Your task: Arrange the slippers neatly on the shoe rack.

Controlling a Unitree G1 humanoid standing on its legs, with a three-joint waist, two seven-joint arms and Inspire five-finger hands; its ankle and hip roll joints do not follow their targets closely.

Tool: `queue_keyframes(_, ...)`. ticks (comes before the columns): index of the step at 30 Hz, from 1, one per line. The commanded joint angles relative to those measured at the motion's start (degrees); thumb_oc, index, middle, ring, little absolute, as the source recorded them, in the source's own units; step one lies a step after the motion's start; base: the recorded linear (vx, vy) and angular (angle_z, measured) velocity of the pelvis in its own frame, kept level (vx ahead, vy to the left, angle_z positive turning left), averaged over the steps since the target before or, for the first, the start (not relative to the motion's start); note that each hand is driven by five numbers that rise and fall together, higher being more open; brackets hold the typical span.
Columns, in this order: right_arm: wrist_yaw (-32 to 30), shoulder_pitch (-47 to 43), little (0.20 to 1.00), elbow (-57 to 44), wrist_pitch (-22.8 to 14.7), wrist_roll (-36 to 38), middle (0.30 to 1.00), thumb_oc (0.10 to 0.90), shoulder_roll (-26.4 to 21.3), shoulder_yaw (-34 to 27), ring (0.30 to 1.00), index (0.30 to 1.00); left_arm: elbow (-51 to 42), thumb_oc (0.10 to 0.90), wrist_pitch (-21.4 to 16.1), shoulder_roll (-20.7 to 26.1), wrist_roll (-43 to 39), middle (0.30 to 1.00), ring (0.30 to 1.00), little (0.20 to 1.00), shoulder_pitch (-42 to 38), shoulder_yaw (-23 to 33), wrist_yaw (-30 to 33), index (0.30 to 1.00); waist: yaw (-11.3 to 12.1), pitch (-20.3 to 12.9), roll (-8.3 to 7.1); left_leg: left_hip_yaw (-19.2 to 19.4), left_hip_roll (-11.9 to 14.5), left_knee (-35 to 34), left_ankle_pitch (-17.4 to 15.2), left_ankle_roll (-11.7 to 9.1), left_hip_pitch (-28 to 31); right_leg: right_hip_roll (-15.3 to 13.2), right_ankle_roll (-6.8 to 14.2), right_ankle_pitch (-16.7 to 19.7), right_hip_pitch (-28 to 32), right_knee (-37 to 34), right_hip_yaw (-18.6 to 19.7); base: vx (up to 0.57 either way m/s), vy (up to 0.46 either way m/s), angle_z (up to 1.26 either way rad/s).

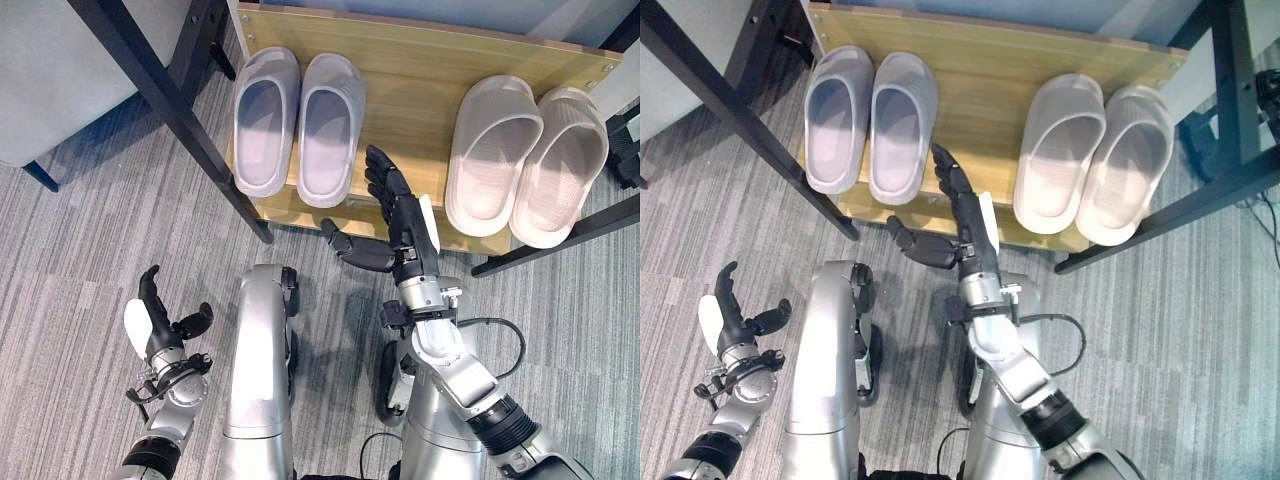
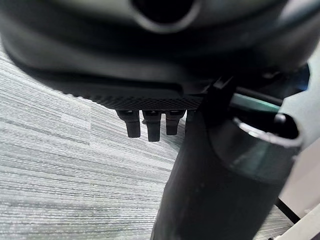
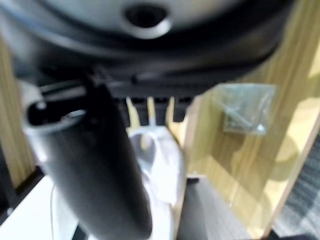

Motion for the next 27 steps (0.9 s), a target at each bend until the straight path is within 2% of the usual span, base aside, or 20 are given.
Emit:
queue_keyframes(1,1.83,-5.48,0.900,-6.06,-5.26,0.23,0.900,0.800,1.96,1.89,0.900,0.900,-1.79,0.800,-1.91,3.65,-0.95,0.900,0.900,0.900,-1.31,-0.52,1.19,0.900,3.29,-2.35,-0.11,-2.03,-3.24,0.36,0.84,1.24,1.06,0.71,-4.64,6.74,-0.65,-2.17,1.39,0.00,0.000,0.00)
queue_keyframes(16,2.14,-8.62,0.900,-5.55,-5.18,-0.19,0.900,0.800,2.92,3.24,0.900,0.900,0.16,0.800,-1.88,3.21,-2.07,0.900,0.900,0.900,-1.90,-1.39,0.61,0.900,3.58,-2.35,-0.25,-2.06,-3.28,0.49,0.86,1.13,1.06,0.79,-4.62,6.92,-0.65,-2.10,1.45,0.00,0.000,0.00)
queue_keyframes(24,-4.01,-4.69,0.900,-10.57,-4.11,-10.17,0.900,0.800,1.34,-1.90,0.900,0.900,0.77,0.800,-1.91,2.56,-1.96,0.900,0.900,0.900,-0.79,-0.38,2.13,0.900,3.05,-2.35,-0.32,-2.11,-3.32,0.43,0.81,1.27,1.06,0.86,-4.66,6.64,-0.65,-2.01,1.58,0.00,0.000,0.00)
queue_keyframes(27,-5.86,-1.28,0.900,-13.93,-5.17,-13.22,0.900,0.800,0.77,-3.91,0.900,0.900,0.00,0.800,-2.20,2.28,-0.72,0.900,0.900,0.900,-0.19,-0.11,2.67,0.900,2.66,-2.35,-0.44,-2.00,-3.35,0.27,0.83,1.36,1.06,0.78,-4.65,6.52,-0.65,-2.09,1.63,0.00,0.011,0.00)
